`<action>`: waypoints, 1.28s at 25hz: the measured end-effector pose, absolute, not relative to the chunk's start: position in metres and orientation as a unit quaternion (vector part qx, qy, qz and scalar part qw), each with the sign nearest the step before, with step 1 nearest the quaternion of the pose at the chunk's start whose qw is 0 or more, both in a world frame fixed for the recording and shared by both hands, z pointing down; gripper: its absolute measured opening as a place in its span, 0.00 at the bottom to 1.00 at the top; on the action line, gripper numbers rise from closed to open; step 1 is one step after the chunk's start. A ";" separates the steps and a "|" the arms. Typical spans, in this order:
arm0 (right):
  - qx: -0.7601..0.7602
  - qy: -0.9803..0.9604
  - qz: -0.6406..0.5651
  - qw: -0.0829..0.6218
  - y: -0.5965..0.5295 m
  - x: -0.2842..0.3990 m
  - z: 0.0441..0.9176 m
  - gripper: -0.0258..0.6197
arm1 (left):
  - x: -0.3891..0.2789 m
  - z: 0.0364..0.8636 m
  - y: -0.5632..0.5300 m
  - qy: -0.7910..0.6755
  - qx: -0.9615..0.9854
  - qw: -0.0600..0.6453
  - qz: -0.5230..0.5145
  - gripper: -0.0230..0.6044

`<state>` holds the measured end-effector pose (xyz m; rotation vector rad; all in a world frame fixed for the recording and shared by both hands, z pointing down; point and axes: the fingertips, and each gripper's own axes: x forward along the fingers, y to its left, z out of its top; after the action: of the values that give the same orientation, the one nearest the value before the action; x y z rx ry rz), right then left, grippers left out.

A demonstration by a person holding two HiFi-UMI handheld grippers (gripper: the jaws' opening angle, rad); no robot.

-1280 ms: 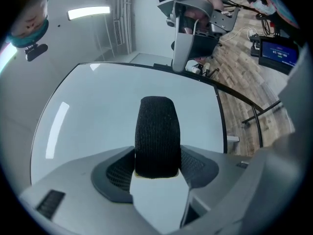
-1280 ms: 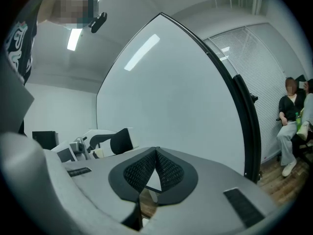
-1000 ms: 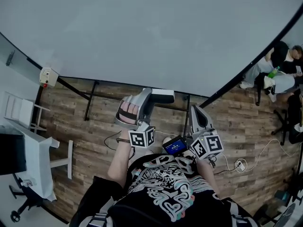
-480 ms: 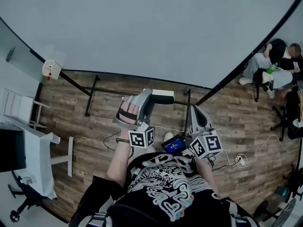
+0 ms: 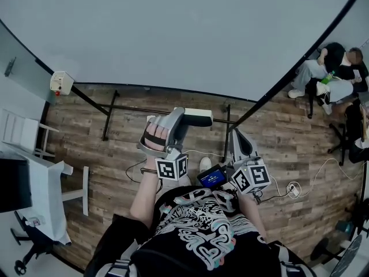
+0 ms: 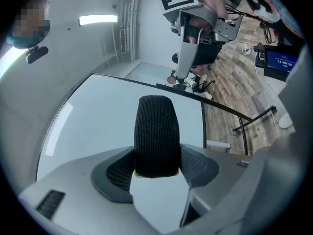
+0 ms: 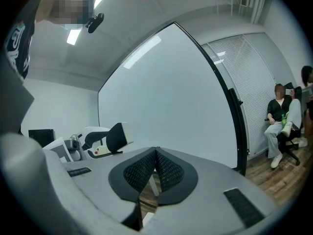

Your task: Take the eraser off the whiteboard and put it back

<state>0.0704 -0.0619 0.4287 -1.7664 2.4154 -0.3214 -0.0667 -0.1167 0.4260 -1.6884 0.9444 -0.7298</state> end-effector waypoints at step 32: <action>-0.624 0.771 -0.116 0.052 -0.066 0.108 0.444 0.08 | -0.036 0.446 -0.158 0.361 -0.718 0.511 -0.305 0.50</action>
<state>0.1077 -0.0662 0.4441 -1.8969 2.3463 -0.3538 -0.0360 -0.1577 0.4457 -1.7284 0.8681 -0.7332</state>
